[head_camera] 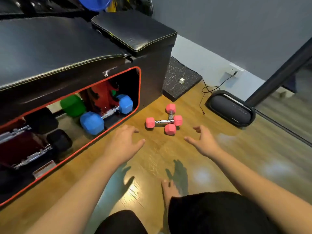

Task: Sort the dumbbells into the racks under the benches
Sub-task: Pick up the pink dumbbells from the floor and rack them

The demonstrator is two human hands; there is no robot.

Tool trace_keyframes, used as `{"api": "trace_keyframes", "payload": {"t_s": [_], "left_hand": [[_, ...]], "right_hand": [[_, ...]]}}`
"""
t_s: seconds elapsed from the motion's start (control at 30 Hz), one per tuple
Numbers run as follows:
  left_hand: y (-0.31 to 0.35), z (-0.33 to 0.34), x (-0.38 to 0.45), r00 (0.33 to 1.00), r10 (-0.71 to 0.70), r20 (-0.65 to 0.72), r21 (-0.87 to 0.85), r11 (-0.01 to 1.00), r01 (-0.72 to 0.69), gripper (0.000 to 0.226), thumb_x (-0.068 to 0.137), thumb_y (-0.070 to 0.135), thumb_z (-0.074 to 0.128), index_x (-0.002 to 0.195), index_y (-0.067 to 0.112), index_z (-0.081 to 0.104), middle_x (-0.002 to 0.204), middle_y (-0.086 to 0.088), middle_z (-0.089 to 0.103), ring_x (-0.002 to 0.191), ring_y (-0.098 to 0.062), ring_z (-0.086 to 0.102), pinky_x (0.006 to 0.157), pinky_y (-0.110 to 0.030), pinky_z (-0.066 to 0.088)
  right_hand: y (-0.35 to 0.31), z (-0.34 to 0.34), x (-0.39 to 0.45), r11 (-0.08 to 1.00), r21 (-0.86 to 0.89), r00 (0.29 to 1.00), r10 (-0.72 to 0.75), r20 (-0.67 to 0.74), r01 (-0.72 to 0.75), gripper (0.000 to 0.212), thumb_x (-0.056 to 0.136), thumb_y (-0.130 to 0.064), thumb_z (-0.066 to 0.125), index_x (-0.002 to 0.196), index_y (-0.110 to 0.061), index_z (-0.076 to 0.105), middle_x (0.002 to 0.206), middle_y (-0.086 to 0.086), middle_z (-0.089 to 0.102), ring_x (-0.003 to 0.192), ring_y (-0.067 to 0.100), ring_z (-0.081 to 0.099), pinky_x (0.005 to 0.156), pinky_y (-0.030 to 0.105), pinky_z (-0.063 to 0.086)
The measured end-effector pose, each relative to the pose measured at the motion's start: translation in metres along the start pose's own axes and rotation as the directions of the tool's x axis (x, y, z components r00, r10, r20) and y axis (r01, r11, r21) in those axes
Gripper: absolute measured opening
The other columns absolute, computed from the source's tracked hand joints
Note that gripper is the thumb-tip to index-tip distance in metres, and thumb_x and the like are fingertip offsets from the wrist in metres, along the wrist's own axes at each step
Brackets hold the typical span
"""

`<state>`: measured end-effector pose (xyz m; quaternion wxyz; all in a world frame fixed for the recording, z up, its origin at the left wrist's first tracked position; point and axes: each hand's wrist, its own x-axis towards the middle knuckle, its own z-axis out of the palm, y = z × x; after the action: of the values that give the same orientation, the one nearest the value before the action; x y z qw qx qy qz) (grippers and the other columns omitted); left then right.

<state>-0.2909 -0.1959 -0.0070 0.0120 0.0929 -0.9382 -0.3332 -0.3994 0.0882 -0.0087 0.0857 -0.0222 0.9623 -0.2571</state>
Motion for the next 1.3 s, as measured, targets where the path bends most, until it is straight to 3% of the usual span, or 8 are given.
{"api": "trace_keyframes", "payload": {"t_s": [0.3, 0.53, 0.6, 0.7, 0.8, 0.97, 1.17, 1.3], "left_hand": [[0.033, 0.047, 0.113, 0.989, -0.047, 0.137, 0.09, 0.995, 0.035, 0.038, 0.083, 0.045, 0.067, 0.113, 0.023, 0.062, 0.111, 0.003, 0.055, 0.108, -0.017, 0.053, 0.086, -0.031, 0.042], [0.024, 0.105, 0.213, 0.957, -0.218, 0.19, 0.032, 0.976, 0.216, 0.045, 0.08, 0.032, 0.073, 0.12, 0.015, 0.059, 0.117, -0.001, 0.058, 0.082, -0.004, 0.052, 0.072, -0.016, 0.039], [0.01, 0.127, 0.235, 0.944, -0.254, 0.212, 0.038, 0.967, 0.251, 0.047, 0.081, 0.029, 0.073, 0.122, 0.013, 0.058, 0.117, -0.003, 0.058, 0.089, -0.01, 0.054, 0.076, -0.021, 0.04], [-0.011, 0.156, 0.261, 0.925, -0.271, 0.268, 0.046, 0.962, 0.268, 0.04, 0.08, 0.022, 0.071, 0.118, 0.016, 0.059, 0.099, 0.002, 0.059, 0.08, -0.011, 0.055, 0.068, -0.022, 0.041], [-0.03, 0.18, 0.278, 0.916, -0.262, 0.304, 0.1, 0.965, 0.243, 0.017, 0.083, 0.017, 0.065, 0.09, 0.029, 0.055, 0.075, 0.011, 0.051, 0.07, -0.014, 0.055, 0.054, -0.023, 0.041], [-0.045, 0.203, 0.305, 0.9, -0.238, 0.365, 0.198, 0.964, 0.175, 0.012, 0.086, 0.024, 0.048, 0.095, 0.023, 0.056, 0.09, -0.001, 0.055, 0.081, -0.023, 0.057, 0.066, -0.035, 0.051], [-0.071, 0.208, 0.316, 0.891, -0.187, 0.414, 0.193, 0.974, 0.115, 0.024, 0.08, 0.022, 0.074, 0.095, 0.029, 0.056, 0.107, 0.003, 0.056, 0.097, -0.02, 0.06, 0.077, -0.027, 0.042], [-0.077, 0.21, 0.319, 0.89, -0.167, 0.425, 0.147, 0.982, 0.114, 0.049, 0.083, 0.018, 0.072, 0.127, 0.023, 0.051, 0.123, 0.006, 0.054, 0.108, -0.015, 0.055, 0.085, -0.027, 0.039]], "right_hand": [[0.044, -0.008, 0.097, 0.991, 0.094, 0.995, 0.097, 0.034, -0.1, 0.062, 0.08, -0.04, 0.075, 0.129, -0.012, 0.049, 0.13, 0.008, 0.051, 0.116, 0.021, 0.052, 0.093, 0.034, 0.045], [0.062, 0.019, 0.196, 0.979, 0.112, 0.982, 0.162, 0.094, -0.172, 0.062, 0.08, -0.037, 0.075, 0.13, -0.014, 0.048, 0.13, 0.01, 0.052, 0.114, 0.023, 0.053, 0.089, 0.034, 0.044], [0.068, 0.039, 0.218, 0.977, 0.114, 0.978, 0.165, 0.13, -0.18, 0.063, 0.08, -0.036, 0.074, 0.131, -0.012, 0.047, 0.131, 0.012, 0.051, 0.116, 0.025, 0.052, 0.092, 0.036, 0.044], [0.073, 0.07, 0.242, 0.977, 0.097, 0.969, 0.168, 0.182, -0.188, 0.063, 0.082, -0.036, 0.073, 0.133, -0.01, 0.047, 0.129, 0.014, 0.054, 0.116, 0.028, 0.053, 0.093, 0.038, 0.044], [0.071, 0.094, 0.26, 0.979, 0.086, 0.964, 0.165, 0.21, -0.187, 0.052, 0.083, -0.028, 0.071, 0.128, -0.011, 0.051, 0.118, 0.015, 0.063, 0.108, 0.032, 0.059, 0.083, 0.036, 0.046], [0.062, 0.121, 0.284, 0.983, -0.028, 0.956, 0.185, 0.228, -0.183, 0.05, 0.085, -0.023, 0.069, 0.127, -0.009, 0.047, 0.107, 0.019, 0.062, 0.095, 0.036, 0.061, 0.073, 0.036, 0.045], [0.059, 0.132, 0.295, 0.959, -0.144, 0.944, 0.268, 0.19, -0.243, 0.041, 0.087, -0.024, 0.068, 0.117, -0.003, 0.049, 0.104, 0.022, 0.059, 0.092, 0.039, 0.06, 0.073, 0.039, 0.047], [0.059, 0.127, 0.3, 0.954, -0.201, 0.932, 0.271, 0.242, -0.225, 0.042, 0.086, -0.023, 0.069, 0.117, -0.004, 0.048, 0.101, 0.02, 0.061, 0.091, 0.037, 0.062, 0.069, 0.035, 0.044]]}}
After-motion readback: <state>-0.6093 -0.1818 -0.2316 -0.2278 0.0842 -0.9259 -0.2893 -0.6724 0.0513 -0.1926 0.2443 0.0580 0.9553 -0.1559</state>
